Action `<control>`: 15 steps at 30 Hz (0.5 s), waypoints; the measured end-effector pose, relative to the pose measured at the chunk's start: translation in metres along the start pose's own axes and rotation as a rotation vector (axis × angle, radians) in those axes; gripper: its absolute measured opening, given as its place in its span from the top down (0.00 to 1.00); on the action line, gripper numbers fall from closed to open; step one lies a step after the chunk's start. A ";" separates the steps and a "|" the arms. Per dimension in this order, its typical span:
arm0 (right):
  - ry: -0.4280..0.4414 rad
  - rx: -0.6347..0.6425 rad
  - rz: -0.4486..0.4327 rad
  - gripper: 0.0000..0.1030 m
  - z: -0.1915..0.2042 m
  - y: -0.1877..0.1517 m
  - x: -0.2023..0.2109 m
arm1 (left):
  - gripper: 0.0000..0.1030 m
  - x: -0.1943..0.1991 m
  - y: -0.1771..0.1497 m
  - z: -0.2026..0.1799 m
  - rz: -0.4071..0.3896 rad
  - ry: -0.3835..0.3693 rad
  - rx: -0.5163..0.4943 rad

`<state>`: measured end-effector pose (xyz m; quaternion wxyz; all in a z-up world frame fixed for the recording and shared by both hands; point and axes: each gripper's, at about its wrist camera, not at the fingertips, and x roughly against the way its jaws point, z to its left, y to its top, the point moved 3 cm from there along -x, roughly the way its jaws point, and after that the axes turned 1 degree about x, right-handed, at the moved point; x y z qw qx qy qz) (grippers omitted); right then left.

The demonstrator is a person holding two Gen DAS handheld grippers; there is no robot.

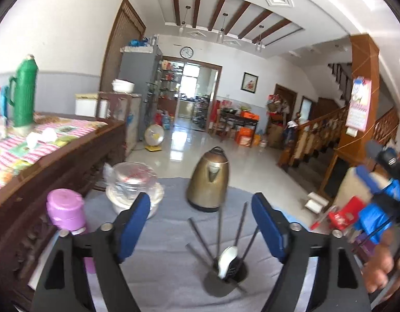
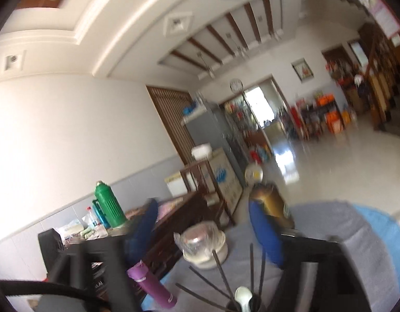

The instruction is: Organize utensils

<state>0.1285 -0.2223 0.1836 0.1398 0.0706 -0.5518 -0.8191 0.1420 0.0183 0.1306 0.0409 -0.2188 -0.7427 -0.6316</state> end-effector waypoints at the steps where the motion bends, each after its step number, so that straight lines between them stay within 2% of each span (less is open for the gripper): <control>1: -0.016 0.030 -0.011 0.24 0.005 -0.002 0.008 | 0.13 0.006 -0.005 0.001 0.002 0.024 -0.015; 4: -0.041 0.080 0.053 0.25 0.009 -0.022 0.021 | 0.09 0.018 -0.020 0.010 0.025 0.082 -0.025; 5: -0.047 0.080 0.067 0.25 0.008 -0.029 0.022 | 0.09 0.023 -0.025 0.013 0.038 0.066 -0.007; 7: -0.084 0.077 0.081 0.25 0.003 -0.042 0.028 | 0.09 0.040 -0.034 0.017 0.041 -0.024 0.062; 9: -0.104 0.031 0.106 0.24 -0.008 -0.053 0.033 | 0.09 0.054 -0.041 0.016 0.040 -0.064 0.082; 15: -0.155 -0.004 0.168 0.24 -0.027 -0.072 0.048 | 0.08 0.068 -0.077 0.009 0.119 0.081 -0.016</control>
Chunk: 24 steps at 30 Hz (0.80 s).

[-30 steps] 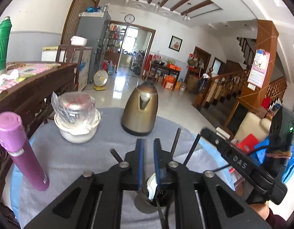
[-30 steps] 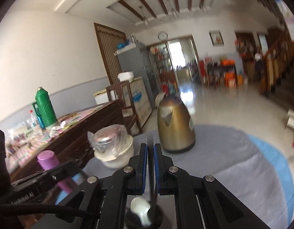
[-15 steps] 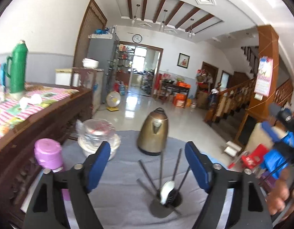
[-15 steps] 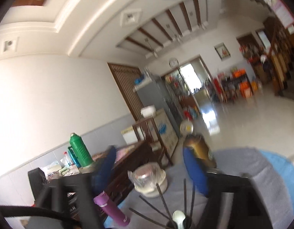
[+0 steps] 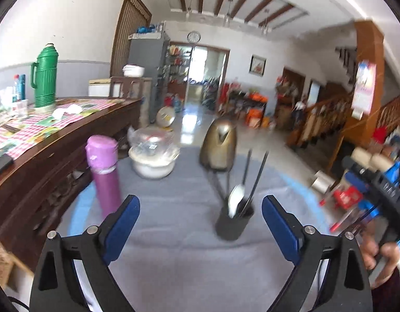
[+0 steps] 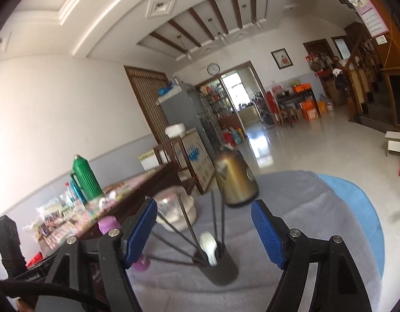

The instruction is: Organize utensils

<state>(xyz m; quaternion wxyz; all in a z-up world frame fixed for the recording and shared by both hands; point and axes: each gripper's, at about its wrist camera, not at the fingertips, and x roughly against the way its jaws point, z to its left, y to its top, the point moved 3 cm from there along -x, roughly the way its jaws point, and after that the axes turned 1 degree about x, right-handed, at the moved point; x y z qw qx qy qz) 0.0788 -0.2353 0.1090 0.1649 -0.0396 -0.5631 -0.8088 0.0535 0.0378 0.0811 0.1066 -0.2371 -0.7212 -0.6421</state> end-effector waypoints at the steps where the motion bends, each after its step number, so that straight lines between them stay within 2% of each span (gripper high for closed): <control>1: -0.003 0.005 0.012 0.24 -0.003 -0.004 0.003 | 0.08 0.001 -0.005 0.001 0.008 0.025 -0.003; 2: -0.009 0.012 0.029 0.24 -0.004 -0.010 0.005 | 0.08 0.001 -0.010 0.002 0.024 0.070 -0.006; 6: -0.006 0.010 0.065 0.24 -0.009 -0.029 0.018 | 0.08 0.008 -0.017 -0.001 0.045 0.144 -0.010; 11: 0.014 0.032 0.040 0.24 -0.003 -0.038 0.051 | 0.07 0.029 -0.023 -0.016 0.020 0.232 -0.054; 24: 0.017 0.121 -0.028 0.24 0.033 -0.047 0.142 | 0.02 0.106 -0.033 -0.051 -0.079 0.257 -0.124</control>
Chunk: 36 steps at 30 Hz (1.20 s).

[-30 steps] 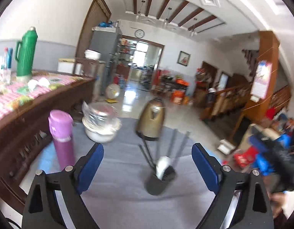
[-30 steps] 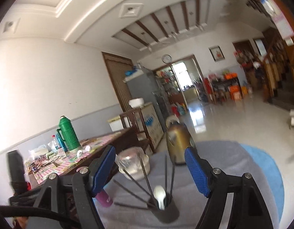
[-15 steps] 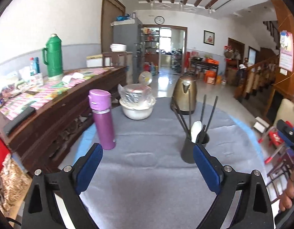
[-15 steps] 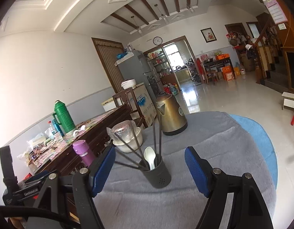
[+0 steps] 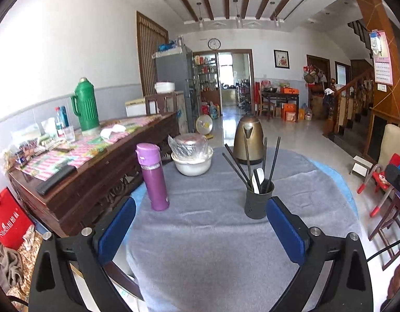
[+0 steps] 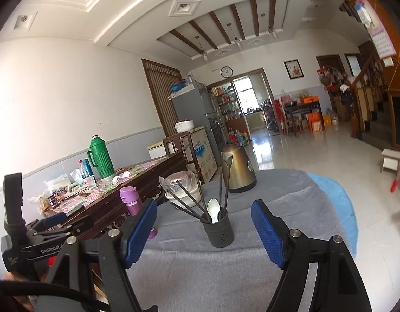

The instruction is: Organize utensils

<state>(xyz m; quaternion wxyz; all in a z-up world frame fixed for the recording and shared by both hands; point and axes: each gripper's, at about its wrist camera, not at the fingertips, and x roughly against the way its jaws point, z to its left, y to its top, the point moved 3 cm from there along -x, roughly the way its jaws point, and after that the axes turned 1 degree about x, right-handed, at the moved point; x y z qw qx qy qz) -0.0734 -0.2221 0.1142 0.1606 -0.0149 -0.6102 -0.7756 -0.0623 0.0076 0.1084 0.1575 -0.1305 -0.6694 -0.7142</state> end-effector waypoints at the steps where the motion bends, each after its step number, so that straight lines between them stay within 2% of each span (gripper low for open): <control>1: 0.000 0.007 -0.005 0.24 0.003 0.001 0.007 | 0.02 0.006 0.001 0.000 -0.012 0.006 -0.001; 9: -0.008 0.045 -0.034 0.24 0.026 0.007 0.042 | 0.01 0.038 0.002 0.005 -0.061 0.027 -0.003; 16: -0.096 0.043 0.012 0.24 0.042 -0.009 0.026 | 0.01 0.037 -0.016 0.008 -0.011 0.040 -0.039; 19: -0.108 0.035 0.051 0.24 0.048 -0.018 0.015 | 0.01 0.038 -0.024 0.013 -0.012 0.069 -0.055; 25: -0.136 0.035 0.124 0.24 0.061 -0.036 -0.006 | 0.01 0.036 -0.027 0.023 0.010 0.078 -0.020; 36: -0.141 0.035 0.098 0.24 0.061 -0.036 0.007 | 0.01 0.036 -0.029 0.025 0.009 0.093 -0.017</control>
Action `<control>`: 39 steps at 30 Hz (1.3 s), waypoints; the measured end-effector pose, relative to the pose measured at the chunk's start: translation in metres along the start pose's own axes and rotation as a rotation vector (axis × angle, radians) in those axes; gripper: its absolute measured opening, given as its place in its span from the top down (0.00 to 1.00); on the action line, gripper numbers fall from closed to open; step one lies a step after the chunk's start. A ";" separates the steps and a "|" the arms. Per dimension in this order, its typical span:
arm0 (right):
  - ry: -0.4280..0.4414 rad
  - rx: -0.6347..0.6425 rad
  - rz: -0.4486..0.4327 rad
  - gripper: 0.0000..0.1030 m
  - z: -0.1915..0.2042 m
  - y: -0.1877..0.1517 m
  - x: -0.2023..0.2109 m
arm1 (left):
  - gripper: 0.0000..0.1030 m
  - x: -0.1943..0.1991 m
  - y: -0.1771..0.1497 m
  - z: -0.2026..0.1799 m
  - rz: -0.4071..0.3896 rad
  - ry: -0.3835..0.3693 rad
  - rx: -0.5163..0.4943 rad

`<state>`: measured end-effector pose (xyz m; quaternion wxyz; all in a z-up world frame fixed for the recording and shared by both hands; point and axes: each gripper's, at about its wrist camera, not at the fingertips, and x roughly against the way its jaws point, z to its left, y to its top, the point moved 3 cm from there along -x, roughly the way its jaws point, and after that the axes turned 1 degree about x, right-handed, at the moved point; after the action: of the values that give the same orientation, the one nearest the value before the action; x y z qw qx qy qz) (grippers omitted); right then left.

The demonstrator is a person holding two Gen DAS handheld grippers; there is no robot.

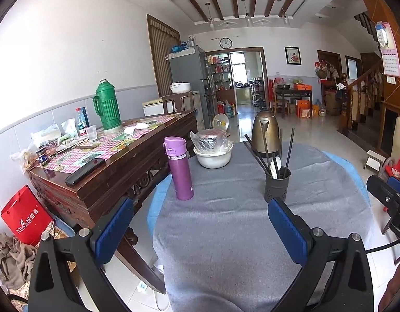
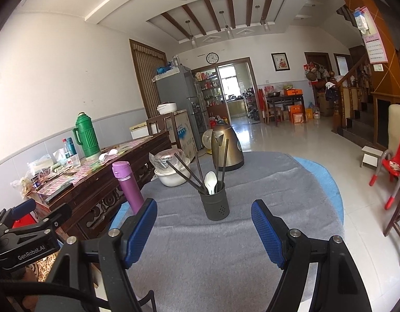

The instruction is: Organize utensils

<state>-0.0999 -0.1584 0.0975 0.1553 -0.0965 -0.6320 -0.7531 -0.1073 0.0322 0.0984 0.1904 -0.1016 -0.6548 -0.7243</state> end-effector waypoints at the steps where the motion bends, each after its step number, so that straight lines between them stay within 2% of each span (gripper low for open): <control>1: -0.002 0.001 -0.003 0.24 0.000 0.000 0.001 | 0.01 0.000 0.000 0.000 -0.002 0.003 -0.002; 39: -0.001 0.011 -0.016 0.24 0.006 0.001 0.005 | 0.01 -0.003 -0.002 0.004 -0.007 0.025 0.007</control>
<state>-0.1048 -0.1536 0.1017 0.1494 -0.0911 -0.6368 -0.7509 -0.1058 0.0368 0.0960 0.1965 -0.0897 -0.6555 -0.7237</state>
